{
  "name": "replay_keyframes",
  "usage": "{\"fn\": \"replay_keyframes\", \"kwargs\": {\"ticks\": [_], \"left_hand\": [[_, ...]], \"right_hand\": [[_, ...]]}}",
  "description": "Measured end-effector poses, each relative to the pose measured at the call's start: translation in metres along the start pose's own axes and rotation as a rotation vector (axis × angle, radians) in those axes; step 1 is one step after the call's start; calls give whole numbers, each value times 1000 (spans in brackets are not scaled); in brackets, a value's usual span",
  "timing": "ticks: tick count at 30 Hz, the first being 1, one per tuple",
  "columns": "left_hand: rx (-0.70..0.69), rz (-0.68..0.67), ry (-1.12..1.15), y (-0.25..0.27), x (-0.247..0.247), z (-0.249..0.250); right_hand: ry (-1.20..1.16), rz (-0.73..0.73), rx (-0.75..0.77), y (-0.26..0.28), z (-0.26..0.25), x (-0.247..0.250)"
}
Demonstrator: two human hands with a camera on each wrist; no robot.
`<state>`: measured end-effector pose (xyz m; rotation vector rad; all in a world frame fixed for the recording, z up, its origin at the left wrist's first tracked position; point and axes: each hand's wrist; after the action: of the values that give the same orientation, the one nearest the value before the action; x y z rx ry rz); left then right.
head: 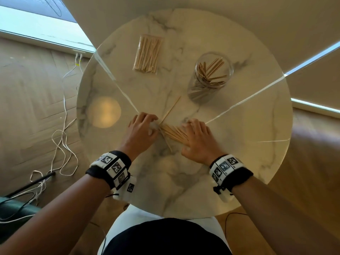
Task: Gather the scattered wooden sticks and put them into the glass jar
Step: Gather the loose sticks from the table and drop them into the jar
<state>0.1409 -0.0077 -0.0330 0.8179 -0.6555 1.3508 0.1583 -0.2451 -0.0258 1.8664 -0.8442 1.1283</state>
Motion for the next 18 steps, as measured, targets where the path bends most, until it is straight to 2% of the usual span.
{"fn": "replay_keyframes", "kwargs": {"ticks": [4,10,15,18], "left_hand": [[39,-2,14,11,11,-11],[41,42,36,33,22,-28],[34,20,47,44,24,-39],[29,-2,68,46,23,-41]], "right_hand": [[88,-65,162,-46,-15,6],[300,-66,155,-109,-22,21],[275,-47,133,-105,-14,29],[188,-83,-18,-68,-16,27]]}}
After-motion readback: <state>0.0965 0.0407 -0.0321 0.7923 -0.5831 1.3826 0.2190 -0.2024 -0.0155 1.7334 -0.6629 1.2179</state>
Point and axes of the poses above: each hand's wrist, its own y-axis away from the middle knuckle, its own x-axis out of the back of the hand, z = x × y, and after that the axes turned 2 degrees about y, right-handed
